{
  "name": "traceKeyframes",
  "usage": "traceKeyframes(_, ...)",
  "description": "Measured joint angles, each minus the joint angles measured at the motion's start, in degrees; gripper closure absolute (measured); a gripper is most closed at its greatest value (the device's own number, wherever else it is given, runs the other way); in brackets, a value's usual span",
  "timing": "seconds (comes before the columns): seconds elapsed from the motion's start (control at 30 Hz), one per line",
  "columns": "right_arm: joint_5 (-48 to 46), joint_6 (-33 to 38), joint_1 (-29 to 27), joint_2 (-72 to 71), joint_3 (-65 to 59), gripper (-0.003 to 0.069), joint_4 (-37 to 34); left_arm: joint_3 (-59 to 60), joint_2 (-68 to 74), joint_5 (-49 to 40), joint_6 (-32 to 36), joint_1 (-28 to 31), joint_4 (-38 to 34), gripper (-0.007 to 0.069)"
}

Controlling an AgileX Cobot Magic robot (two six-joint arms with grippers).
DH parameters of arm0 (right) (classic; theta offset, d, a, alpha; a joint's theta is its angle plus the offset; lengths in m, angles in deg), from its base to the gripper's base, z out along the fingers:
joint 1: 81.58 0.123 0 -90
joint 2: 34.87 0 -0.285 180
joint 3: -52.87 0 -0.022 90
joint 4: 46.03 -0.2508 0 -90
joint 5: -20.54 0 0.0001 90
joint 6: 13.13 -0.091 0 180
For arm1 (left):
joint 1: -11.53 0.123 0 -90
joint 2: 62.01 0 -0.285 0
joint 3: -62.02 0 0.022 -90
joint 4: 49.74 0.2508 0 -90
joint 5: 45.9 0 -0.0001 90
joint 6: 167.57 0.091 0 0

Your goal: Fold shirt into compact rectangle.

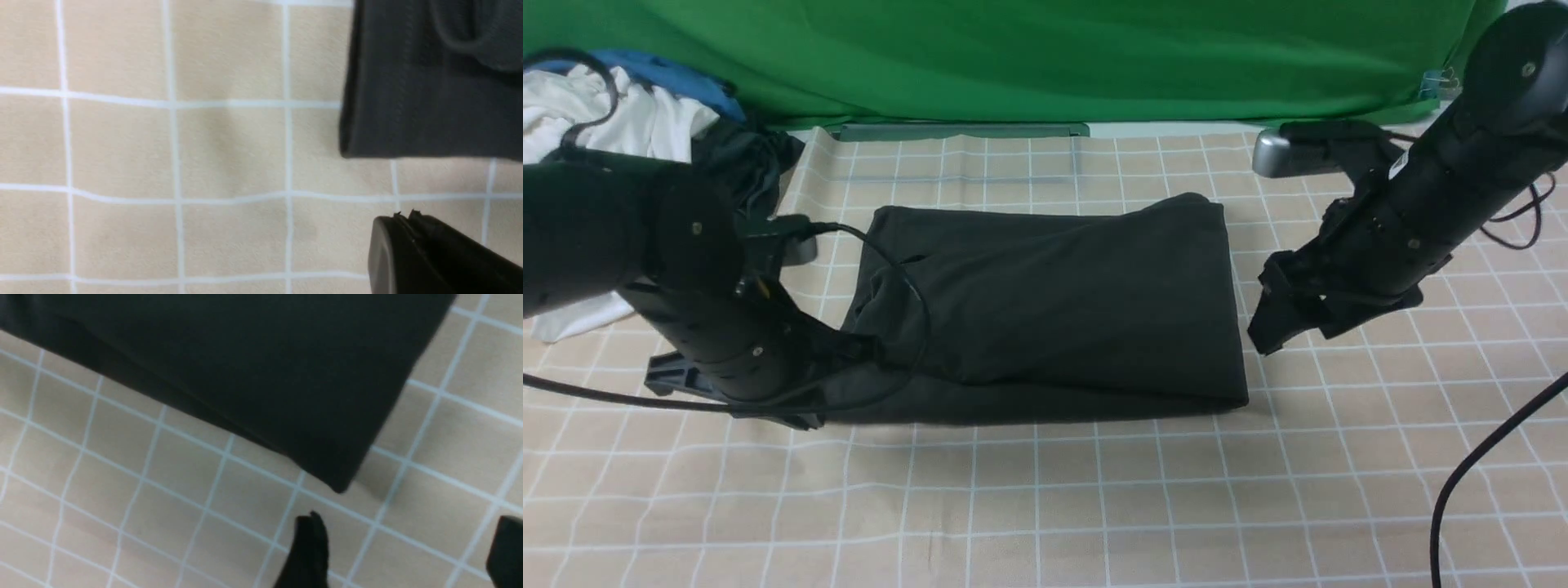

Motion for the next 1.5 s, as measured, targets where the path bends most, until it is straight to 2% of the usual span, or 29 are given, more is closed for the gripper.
traceKeyframes(0.07, 0.53, 0.74, 0.85, 1.27, -0.02, 0.0074, -0.56, 0.00, 0.00, 1.07, 0.37, 1.70, -0.85, 0.0606)
traceKeyframes(0.17, 0.94, 1.18, 2.19, 2.94, -0.02, 0.0074, -0.74, 0.00, 0.00, 1.37, 4.37, 3.60, -3.62, 0.0606)
traceKeyframes(0.33, 2.66, 1.41, 4.44, 4.38, -0.02, 0.0074, -0.92, 0.00, 0.00, 2.86, 9.84, 3.88, -6.97, 0.0601)
traceKeyframes(0.43, 3.59, 1.41, 4.99, 4.37, -0.02, 0.0074, -0.99, 0.05, 0.06, 4.95, 12.51, 3.88, -7.80, 0.0563)
traceKeyframes(0.6, 3.79, 1.46, 5.09, 4.37, -0.02, 0.0074, -0.94, 0.05, 1.84, 8.63, 15.59, 3.88, -7.80, 0.0361)
traceKeyframes(0.7, 3.90, 1.40, 5.09, 4.37, -0.02, 0.0074, -0.94, 0.05, 4.80, 9.61, 16.05, 3.88, -8.30, 0.0195)
traceKeyframes(0.77, 4.12, 1.30, 5.09, 4.37, -0.02, 0.0074, -0.88, 0.05, 6.53, 10.05, 16.48, 3.88, -9.15, 0.0122)
traceKeyframes(0.9, 4.88, 1.25, 5.09, 4.37, -0.02, 0.0074, -0.88, -0.01, 9.07, 10.37, 18.84, 3.88, -10.65, 0.0065)
traceKeyframes(1.0, 5.32, 1.25, 5.09, 4.37, -0.02, 0.0074, -0.82, -0.06, 9.26, 10.48, 19.95, 3.88, -11.22, 0.0095)
traceKeyframes(1.13, 5.60, 1.25, 5.09, 4.37, -0.02, 0.0074, -0.82, -0.12, 9.53, 10.22, 20.37, 3.88, -13.19, 0.0298)
traceKeyframes(1.17, 5.60, 1.25, 5.09, 4.37, -0.02, 0.0074, -0.74, -0.19, 9.53, 10.05, 20.45, 3.77, -13.74, 0.0395)
traceKeyframes(1.27, 5.68, 1.25, 5.09, 4.37, -0.02, 0.0074, -0.69, -0.25, 9.45, 9.90, 21.61, 3.76, -13.57, 0.0545)
traceKeyframes(1.33, 5.80, 0.89, 5.04, 4.58, -0.02, 0.0074, -0.69, -0.25, 9.22, 9.88, 22.41, 3.76, -13.38, 0.0574)
traceKeyframes(1.5, 5.84, 0.26, 5.04, 6.81, -0.02, 0.0069, -0.31, -0.07, 7.69, 9.57, 22.61, 3.76, -12.79, 0.0574)
